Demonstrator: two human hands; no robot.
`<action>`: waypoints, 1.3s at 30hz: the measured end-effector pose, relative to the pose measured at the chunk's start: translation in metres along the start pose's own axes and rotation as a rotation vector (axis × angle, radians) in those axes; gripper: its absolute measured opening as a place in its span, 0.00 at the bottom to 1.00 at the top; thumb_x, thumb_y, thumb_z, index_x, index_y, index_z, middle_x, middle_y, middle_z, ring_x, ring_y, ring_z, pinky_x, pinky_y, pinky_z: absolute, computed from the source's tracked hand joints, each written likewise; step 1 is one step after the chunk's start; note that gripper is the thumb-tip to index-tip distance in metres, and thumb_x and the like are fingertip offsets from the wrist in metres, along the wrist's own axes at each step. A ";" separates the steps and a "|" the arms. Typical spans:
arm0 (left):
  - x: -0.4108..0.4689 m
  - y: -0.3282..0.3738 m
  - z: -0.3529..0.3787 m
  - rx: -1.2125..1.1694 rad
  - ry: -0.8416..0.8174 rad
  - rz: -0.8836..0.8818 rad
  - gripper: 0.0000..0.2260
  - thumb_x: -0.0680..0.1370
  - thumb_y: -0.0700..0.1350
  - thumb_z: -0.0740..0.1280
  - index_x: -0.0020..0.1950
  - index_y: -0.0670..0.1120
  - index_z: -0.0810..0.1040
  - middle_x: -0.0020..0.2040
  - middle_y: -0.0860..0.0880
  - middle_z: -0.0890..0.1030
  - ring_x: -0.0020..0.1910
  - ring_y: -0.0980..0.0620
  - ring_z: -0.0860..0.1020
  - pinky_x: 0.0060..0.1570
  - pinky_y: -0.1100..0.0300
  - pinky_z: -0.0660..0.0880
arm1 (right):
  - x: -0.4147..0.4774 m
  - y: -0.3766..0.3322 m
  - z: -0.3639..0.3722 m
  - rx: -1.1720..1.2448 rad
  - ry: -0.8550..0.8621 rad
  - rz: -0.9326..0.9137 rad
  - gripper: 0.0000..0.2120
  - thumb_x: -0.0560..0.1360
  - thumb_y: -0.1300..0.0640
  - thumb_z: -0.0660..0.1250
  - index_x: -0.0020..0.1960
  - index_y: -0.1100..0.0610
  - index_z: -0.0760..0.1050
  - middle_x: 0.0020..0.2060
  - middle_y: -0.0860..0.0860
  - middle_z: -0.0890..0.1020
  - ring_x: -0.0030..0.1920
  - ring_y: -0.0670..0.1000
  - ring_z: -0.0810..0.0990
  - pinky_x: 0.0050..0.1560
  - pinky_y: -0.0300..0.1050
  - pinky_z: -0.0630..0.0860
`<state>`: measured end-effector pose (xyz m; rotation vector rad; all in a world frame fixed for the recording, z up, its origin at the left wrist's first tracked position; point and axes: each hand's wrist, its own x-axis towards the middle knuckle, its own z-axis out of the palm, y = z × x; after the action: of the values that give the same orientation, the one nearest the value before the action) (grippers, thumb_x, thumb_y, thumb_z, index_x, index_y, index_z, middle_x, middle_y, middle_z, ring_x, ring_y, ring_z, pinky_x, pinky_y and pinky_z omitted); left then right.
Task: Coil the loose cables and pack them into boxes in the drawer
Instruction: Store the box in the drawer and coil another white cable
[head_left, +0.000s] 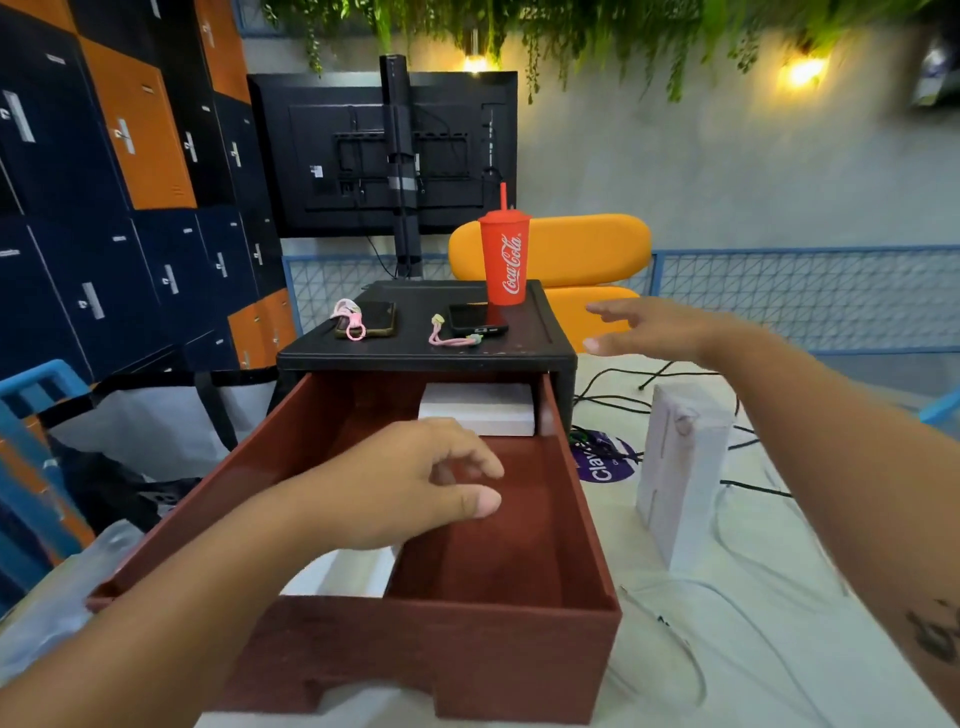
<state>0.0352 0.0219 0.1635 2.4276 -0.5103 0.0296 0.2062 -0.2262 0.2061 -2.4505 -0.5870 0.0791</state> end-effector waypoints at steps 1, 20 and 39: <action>0.007 0.003 0.001 0.025 0.011 0.007 0.07 0.73 0.49 0.71 0.46 0.60 0.76 0.44 0.59 0.75 0.43 0.62 0.75 0.45 0.70 0.71 | -0.008 0.008 -0.008 -0.002 -0.048 0.029 0.41 0.66 0.39 0.72 0.74 0.46 0.59 0.73 0.48 0.61 0.73 0.51 0.59 0.68 0.46 0.56; 0.092 0.059 0.041 -0.072 0.020 0.013 0.36 0.70 0.49 0.74 0.73 0.55 0.59 0.66 0.55 0.66 0.65 0.56 0.66 0.57 0.64 0.65 | -0.083 0.018 -0.029 -0.111 0.011 -0.138 0.40 0.55 0.44 0.73 0.66 0.39 0.65 0.60 0.44 0.67 0.61 0.47 0.66 0.59 0.42 0.63; 0.069 0.063 -0.028 -0.925 0.216 0.195 0.44 0.57 0.40 0.76 0.70 0.45 0.61 0.64 0.36 0.73 0.56 0.40 0.79 0.43 0.49 0.78 | -0.075 -0.061 0.020 0.424 -0.050 -0.452 0.61 0.51 0.45 0.80 0.74 0.37 0.45 0.69 0.40 0.66 0.67 0.41 0.69 0.62 0.45 0.73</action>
<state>0.0785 -0.0307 0.2333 1.4497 -0.5095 0.1103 0.1107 -0.2036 0.2188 -1.8686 -1.0179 0.0721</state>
